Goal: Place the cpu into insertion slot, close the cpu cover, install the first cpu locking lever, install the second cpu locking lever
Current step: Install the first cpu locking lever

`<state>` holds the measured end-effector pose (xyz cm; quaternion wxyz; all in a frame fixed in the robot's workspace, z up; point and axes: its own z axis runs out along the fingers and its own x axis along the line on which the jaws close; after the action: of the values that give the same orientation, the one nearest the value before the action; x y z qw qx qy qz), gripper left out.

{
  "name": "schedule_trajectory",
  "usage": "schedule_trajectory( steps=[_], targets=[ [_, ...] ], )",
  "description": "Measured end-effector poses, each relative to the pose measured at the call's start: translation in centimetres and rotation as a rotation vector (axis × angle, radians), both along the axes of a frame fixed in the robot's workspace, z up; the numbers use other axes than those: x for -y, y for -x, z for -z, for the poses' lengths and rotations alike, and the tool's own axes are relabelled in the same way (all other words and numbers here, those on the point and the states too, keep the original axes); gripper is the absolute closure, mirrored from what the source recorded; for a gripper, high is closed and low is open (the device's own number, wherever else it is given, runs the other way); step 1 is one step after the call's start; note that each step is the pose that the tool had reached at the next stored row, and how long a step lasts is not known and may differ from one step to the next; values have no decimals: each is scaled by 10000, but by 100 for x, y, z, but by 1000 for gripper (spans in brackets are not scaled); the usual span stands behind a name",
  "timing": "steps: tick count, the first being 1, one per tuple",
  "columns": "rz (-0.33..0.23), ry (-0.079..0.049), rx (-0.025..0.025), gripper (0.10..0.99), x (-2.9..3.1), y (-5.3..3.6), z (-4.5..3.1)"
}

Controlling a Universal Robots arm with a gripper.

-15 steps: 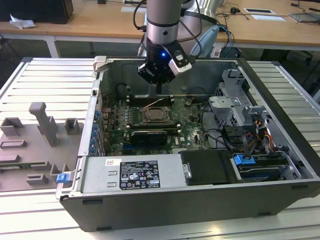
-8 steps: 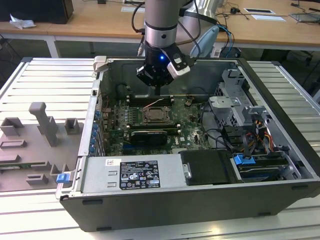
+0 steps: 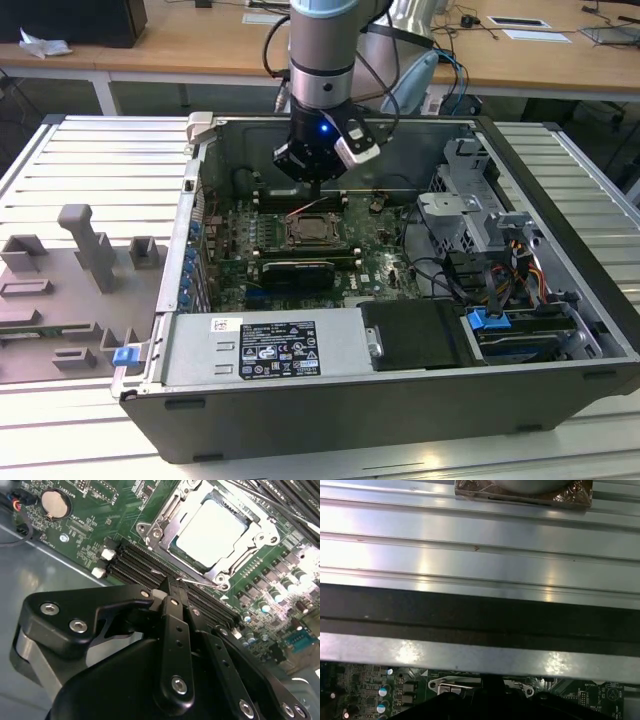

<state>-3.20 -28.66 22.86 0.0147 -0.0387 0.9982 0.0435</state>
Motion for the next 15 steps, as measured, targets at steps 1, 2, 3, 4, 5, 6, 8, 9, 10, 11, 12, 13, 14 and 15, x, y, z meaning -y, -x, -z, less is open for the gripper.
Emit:
schedule_trajectory(
  steps=[1, 2, 3, 4, 5, 6, 8, 9, 10, 11, 12, 13, 14, 15],
  targets=[
    [-3, 1, -1, 980, -1, -5, 27],
    [-3, 1, 0, 980, -2, -8, 40],
    [-2, 0, 0, 980, -3, -15, 50],
    [0, 1, 0, 980, -3, -31, 62],
    [1, 1, 0, 980, -3, -44, 70],
    [0, 0, 0, 980, -3, -66, 84],
    [-1, 0, 1, 980, -3, -77, 107],
    [-1, 1, 0, 980, -3, -83, 144],
    [-1, 2, 0, 980, -3, -90, 177],
    [-1, 3, 0, 980, -3, -95, 191],
    [-1, 3, 0, 980, -3, -97, 198],
    [0, 4, 0, 980, -3, -99, 205],
    [1, 10, 0, 980, -3, -99, 211],
    [2, 20, 0, 980, -3, -100, 215]
  ],
)
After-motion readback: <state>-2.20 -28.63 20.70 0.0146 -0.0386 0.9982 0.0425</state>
